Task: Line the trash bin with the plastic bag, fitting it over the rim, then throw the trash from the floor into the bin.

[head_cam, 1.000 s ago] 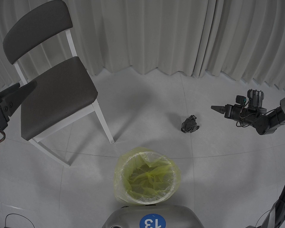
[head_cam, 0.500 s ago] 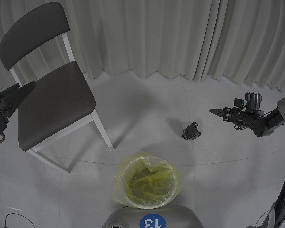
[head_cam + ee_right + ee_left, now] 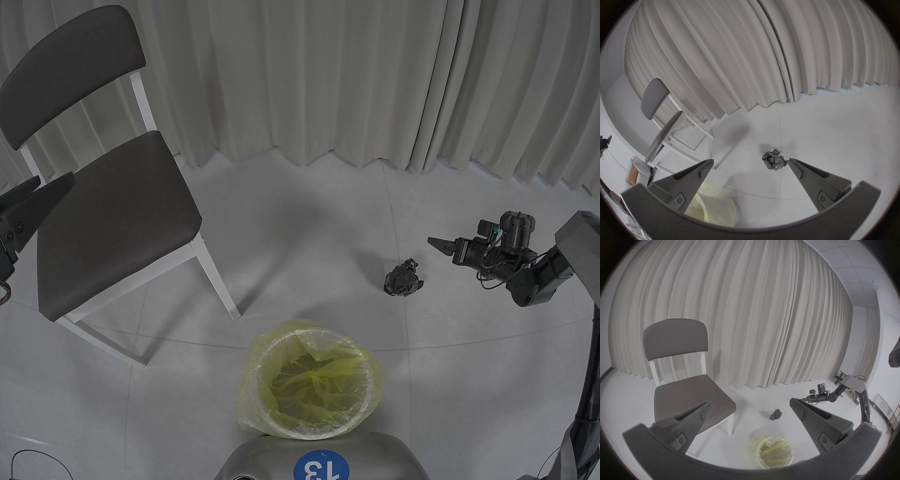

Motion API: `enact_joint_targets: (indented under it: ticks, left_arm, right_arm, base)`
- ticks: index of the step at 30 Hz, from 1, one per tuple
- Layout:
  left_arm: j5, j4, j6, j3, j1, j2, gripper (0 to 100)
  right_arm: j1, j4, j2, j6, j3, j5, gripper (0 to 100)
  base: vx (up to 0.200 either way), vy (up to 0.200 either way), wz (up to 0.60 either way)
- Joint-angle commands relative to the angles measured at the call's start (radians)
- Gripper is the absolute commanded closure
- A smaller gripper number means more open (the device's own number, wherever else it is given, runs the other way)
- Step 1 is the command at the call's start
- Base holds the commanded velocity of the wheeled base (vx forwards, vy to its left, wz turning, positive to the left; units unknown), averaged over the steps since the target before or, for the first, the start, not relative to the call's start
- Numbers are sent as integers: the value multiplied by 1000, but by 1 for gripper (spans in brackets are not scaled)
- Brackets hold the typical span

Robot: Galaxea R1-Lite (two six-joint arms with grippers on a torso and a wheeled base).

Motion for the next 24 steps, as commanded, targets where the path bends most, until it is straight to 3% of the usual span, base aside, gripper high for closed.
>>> enact_joint_targets:
  ticks: [1, 3, 9, 14, 24]
  left_arm:
    - [-17, -36, -1, 19, 21, -6, 0]
    - [-21, -46, -1, 30, 31, -8, 0]
    - [-26, -48, -8, 50, 51, -11, 0]
    - [-29, -49, -8, 52, 67, -11, 0]
    - [-31, -52, -2, 58, 74, -16, 0]
  right_arm:
    - [34, -46, 104, 33, -18, -11, 0]
    - [53, -144, 193, 70, -67, -90, 0]
    - [77, -210, 297, 73, -144, -182, 0]
    - [102, -219, 337, 73, -178, -220, 0]
    - [123, -261, 430, 75, -244, -232, 0]
  base:
    - [0, 0, 0]
    - [0, 0, 0]
    - [0, 0, 0]
    - [0, 0, 0]
    - [0, 0, 0]
